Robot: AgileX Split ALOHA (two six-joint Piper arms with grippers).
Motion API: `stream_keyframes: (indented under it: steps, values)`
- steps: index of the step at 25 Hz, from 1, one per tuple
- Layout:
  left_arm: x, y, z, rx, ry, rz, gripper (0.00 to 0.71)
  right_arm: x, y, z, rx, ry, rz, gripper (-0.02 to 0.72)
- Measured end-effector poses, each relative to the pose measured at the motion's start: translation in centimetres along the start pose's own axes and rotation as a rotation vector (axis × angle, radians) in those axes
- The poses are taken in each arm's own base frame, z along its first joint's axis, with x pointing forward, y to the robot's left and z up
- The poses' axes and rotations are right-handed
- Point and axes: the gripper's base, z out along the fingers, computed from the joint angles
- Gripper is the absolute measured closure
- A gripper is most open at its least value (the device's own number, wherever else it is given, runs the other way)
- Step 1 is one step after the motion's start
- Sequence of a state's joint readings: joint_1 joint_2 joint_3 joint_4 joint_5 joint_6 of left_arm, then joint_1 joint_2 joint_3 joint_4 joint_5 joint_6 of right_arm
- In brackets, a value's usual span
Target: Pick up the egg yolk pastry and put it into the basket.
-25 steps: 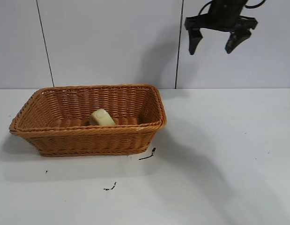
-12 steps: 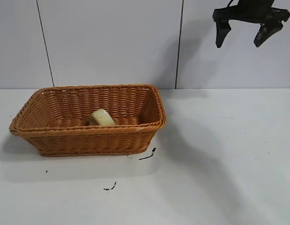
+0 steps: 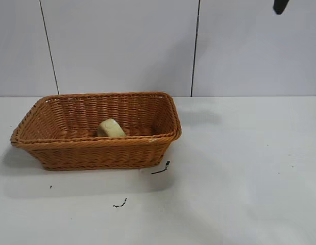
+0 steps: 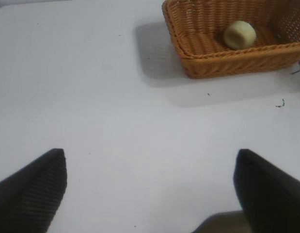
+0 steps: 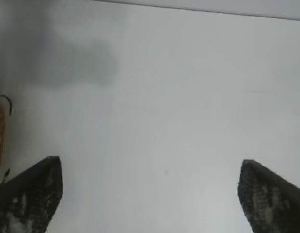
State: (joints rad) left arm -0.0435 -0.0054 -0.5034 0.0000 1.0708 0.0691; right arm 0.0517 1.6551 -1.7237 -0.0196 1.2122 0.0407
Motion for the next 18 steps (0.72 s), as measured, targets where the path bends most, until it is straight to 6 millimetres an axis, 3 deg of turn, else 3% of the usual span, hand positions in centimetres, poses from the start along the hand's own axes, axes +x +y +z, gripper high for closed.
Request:
stream_keyframes:
  steps: [5,8,15,18]
  values:
    - [0.0,0.0,0.0,0.0,0.0,0.0,0.014,6.7,-0.3,-6.0,-0.002,-0.045,0.001,0.023]
    - [0.0,0.0,0.0,0.0,0.0,0.0,0.014,11.6,-0.5,-7.4,-0.006,-0.036,-0.006,0.024]
    - [0.0,0.0,0.0,0.0,0.0,0.0,0.014,23.6,-0.8,-7.7,-0.012,-0.041,-0.018,0.024]
    - [0.0,0.0,0.0,0.0,0.0,0.0,0.014,27.3,-0.9,-6.9,-0.021,-0.136,-0.022,0.024]
